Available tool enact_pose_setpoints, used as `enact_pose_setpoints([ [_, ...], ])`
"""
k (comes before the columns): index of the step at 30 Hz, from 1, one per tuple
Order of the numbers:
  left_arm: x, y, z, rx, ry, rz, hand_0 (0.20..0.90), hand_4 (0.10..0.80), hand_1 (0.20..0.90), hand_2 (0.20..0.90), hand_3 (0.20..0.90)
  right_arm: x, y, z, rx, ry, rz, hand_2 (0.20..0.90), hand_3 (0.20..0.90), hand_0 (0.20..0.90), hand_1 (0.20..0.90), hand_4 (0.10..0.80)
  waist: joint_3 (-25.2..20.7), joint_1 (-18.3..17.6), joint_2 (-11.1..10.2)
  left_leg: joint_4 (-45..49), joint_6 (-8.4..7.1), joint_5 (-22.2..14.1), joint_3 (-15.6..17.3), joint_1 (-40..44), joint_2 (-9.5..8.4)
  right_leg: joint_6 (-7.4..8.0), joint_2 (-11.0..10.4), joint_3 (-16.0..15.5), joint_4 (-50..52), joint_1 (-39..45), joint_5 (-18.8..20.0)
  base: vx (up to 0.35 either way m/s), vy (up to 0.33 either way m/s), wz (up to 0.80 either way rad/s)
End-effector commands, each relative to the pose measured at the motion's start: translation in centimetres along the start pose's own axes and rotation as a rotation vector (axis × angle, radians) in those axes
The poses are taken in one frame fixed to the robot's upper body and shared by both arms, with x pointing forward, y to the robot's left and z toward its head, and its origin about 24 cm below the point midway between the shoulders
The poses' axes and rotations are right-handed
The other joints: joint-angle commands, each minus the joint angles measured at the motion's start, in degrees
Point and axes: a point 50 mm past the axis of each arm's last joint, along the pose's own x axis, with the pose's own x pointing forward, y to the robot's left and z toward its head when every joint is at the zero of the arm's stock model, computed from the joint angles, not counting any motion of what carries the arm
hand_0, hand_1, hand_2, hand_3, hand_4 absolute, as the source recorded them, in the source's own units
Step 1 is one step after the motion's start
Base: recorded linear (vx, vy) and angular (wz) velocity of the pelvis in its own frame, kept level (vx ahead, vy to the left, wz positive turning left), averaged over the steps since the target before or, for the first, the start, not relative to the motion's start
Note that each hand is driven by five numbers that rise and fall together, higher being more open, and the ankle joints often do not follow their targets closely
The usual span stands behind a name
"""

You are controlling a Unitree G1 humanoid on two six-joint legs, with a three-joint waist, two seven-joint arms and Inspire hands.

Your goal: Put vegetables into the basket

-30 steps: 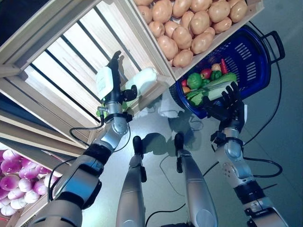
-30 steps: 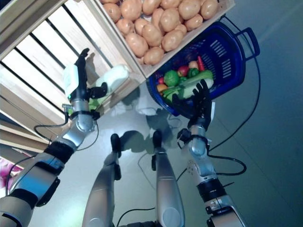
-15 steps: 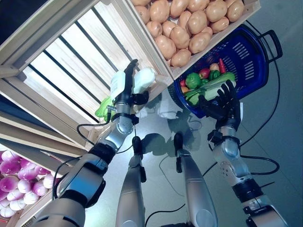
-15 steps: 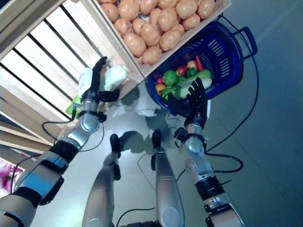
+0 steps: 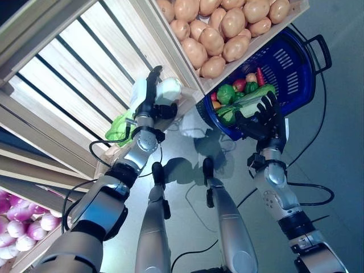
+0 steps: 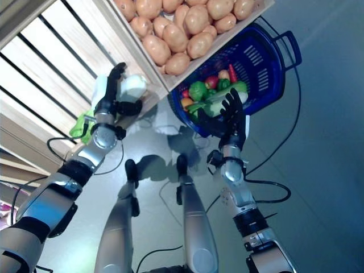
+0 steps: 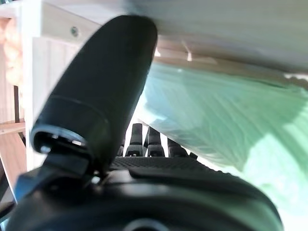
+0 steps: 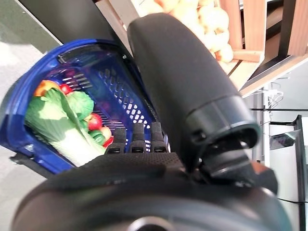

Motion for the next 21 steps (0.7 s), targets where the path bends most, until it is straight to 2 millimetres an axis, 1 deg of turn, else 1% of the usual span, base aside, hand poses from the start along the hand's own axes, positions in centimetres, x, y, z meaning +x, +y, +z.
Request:
enact_pose_setpoints([
  [1,2.1,1.9,2.7,0.050,-0.085,0.094,0.900,0.800,0.900,0.900,0.900,0.8,0.5,4.3,0.027,-0.197,0.048,0.900,0.900,0.900,0.900,0.800,0.07,-0.31,-0.84,2.62,0.33,-1.67,1.71,-3.20,-1.42,-2.08,4.36,-1.66,-2.40,1.21,2.95,0.000,0.000,0.00],
  [2,2.3,2.3,2.6,0.084,-0.082,0.110,0.900,0.800,0.900,0.900,0.900,0.8,0.5,4.3,0.022,-0.204,0.051,0.900,0.900,0.900,0.900,0.800,0.07,-0.47,-1.08,3.74,0.29,-2.00,1.62,-4.17,-1.44,-2.12,4.27,-1.77,-1.83,0.42,2.92,0.000,0.000,0.00],
  [7,2.8,2.8,2.6,0.181,-0.067,0.137,0.900,0.800,0.900,0.900,0.900,0.7,0.4,4.7,0.022,-0.223,0.051,0.900,0.900,0.900,0.900,0.800,0.07,-0.83,-1.38,6.46,0.38,-3.33,1.58,-6.40,-1.50,-2.07,4.27,-1.56,-0.18,-1.82,2.67,-0.003,0.007,0.00],
  [9,3.1,3.0,2.9,0.241,-0.080,0.152,0.900,0.800,0.900,0.900,0.900,0.9,0.5,5.0,0.020,-0.228,0.054,0.900,0.900,0.900,0.900,0.800,0.07,-0.89,-1.29,7.21,0.43,-3.23,1.40,-7.78,-1.53,-2.11,4.22,-1.45,0.60,-3.32,2.87,-0.032,0.039,0.00],
  [10,3.2,3.2,2.7,0.279,-0.076,0.168,0.900,0.800,0.900,0.900,0.900,0.9,0.5,5.1,0.011,-0.233,0.058,0.900,0.900,0.900,0.900,0.800,0.07,-0.88,-1.19,8.35,0.55,-3.97,1.38,-8.52,-1.59,-2.13,4.08,-1.32,1.32,-4.17,2.53,-0.025,0.049,-0.01],
  [13,3.4,3.7,2.8,0.304,-0.069,0.201,0.900,0.800,0.900,0.900,0.900,1.1,0.7,5.3,0.010,-0.240,0.058,0.900,0.900,0.900,0.900,0.800,0.07,-0.85,-0.89,8.86,0.56,-3.82,1.03,-9.90,-1.77,-2.03,4.04,-1.18,2.11,-5.77,2.74,-0.018,0.055,0.00],
  [16,3.5,4.3,2.7,0.377,-0.069,0.262,0.900,0.800,0.900,0.900,0.900,1.3,0.7,5.7,-0.003,-0.252,0.060,0.900,0.900,0.900,0.900,0.800,0.07,-0.76,-0.28,9.06,0.54,-3.87,1.22,-10.62,-1.96,-1.89,3.94,-1.05,2.45,-6.70,2.76,-0.013,0.032,0.01],
  [17,3.5,4.3,2.7,0.376,-0.066,0.268,0.900,0.800,0.900,0.900,0.900,1.3,0.7,5.7,-0.004,-0.251,0.059,0.900,0.900,0.900,0.900,0.800,0.07,-0.75,-0.25,9.36,0.52,-4.27,1.18,-10.49,-1.99,-1.86,3.97,-1.00,2.74,-6.61,2.44,-0.042,0.022,-0.05],
  [19,3.7,5.0,2.9,0.447,-0.072,0.350,0.900,0.800,0.900,0.900,0.900,1.4,0.9,5.9,0.001,-0.261,0.063,0.900,0.900,0.900,0.900,0.800,0.07,-0.76,-0.06,10.19,0.52,-4.26,0.76,-12.09,-2.30,-1.76,4.07,-0.94,3.90,-8.53,2.59,-0.014,0.004,-0.02],
  [21,3.7,5.3,2.9,0.500,-0.080,0.385,0.900,0.800,0.900,0.900,0.900,1.4,0.9,5.9,-0.001,-0.259,0.063,0.900,0.900,0.900,0.900,0.800,0.07,-0.67,-0.06,10.36,0.58,-4.66,0.74,-11.92,-2.36,-1.74,4.09,-1.02,4.08,-8.41,2.30,0.000,0.000,0.00],
])
